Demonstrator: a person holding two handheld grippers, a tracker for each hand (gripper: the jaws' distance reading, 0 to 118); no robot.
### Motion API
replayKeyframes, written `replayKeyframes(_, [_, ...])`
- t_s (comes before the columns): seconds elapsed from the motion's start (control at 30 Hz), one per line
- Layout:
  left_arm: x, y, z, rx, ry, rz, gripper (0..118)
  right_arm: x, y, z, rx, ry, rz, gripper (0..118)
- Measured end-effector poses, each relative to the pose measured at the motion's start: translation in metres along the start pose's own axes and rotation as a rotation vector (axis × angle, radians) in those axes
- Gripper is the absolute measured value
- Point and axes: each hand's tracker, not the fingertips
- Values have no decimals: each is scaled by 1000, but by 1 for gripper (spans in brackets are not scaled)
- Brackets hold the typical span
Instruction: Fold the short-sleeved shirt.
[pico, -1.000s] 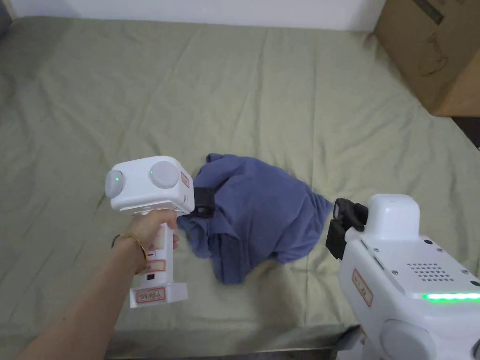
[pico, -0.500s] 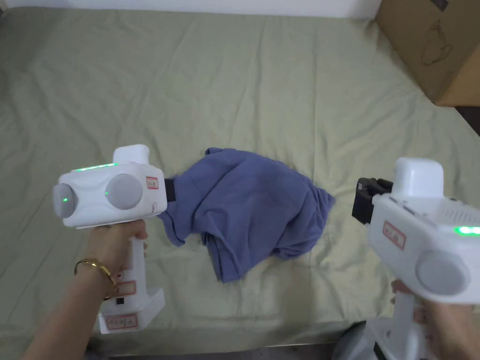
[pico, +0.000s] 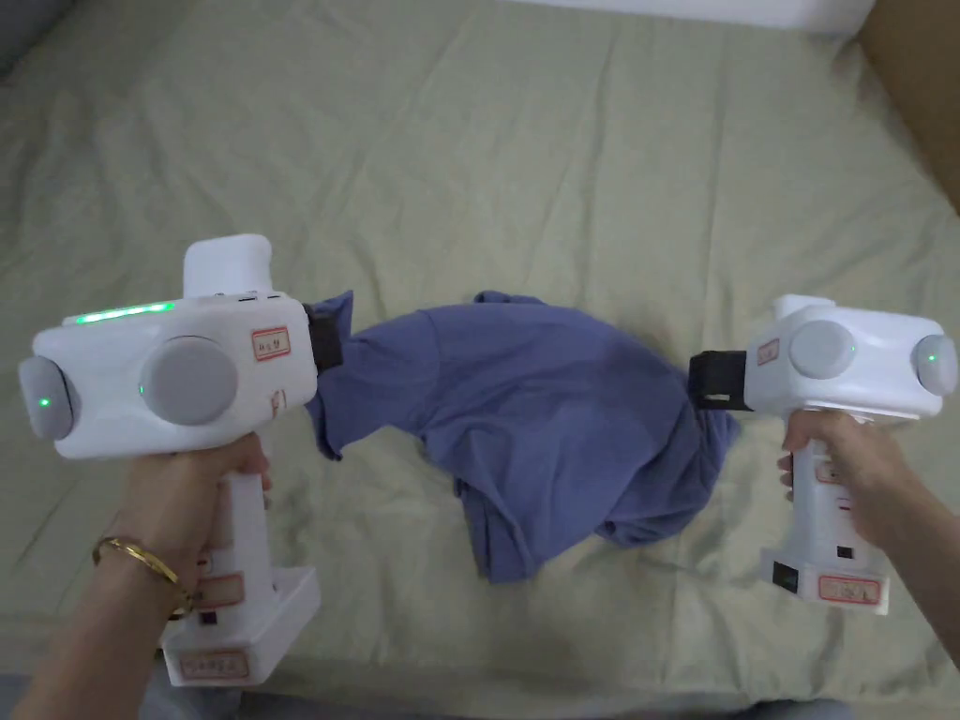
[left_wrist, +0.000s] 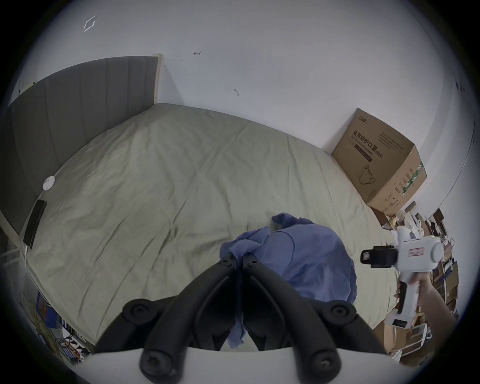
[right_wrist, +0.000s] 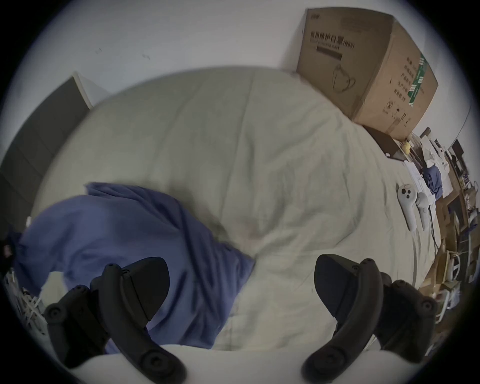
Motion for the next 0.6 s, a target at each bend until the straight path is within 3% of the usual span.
replayKeyframes(0.07, [-3, 3, -4, -15, 16, 4, 2, -1, -5, -15, -59, -11, -12, 97])
replayKeyframes(0.17, [-8, 3, -14, -28, 33, 12, 2, -6, -15, -27, -93, 29, -56, 48])
replayKeyframes(0.2, [-9, 2, -18, -36, 40, 15, 2, -7, -18, -29, -95, 72, -85, 40])
replayKeyframes(0.27, [-11, 0, -24, -51, 49, 22, 2, -9, -16, -25, -77, 52, -83, 38])
replayKeyframes(0.37, [-16, -2, -26, -49, 66, 55, 2, -7, -6, -8, -97, 75, -77, 8])
replayKeyframes(0.47, [-20, 4, -18, -22, 69, 76, 2, 7, 1, 26, -33, 144, -49, 7])
replayKeyframes(0.6, [-26, 29, 8, 64, 72, 100, 2, 32, 8, 95, 96, 263, -79, 7])
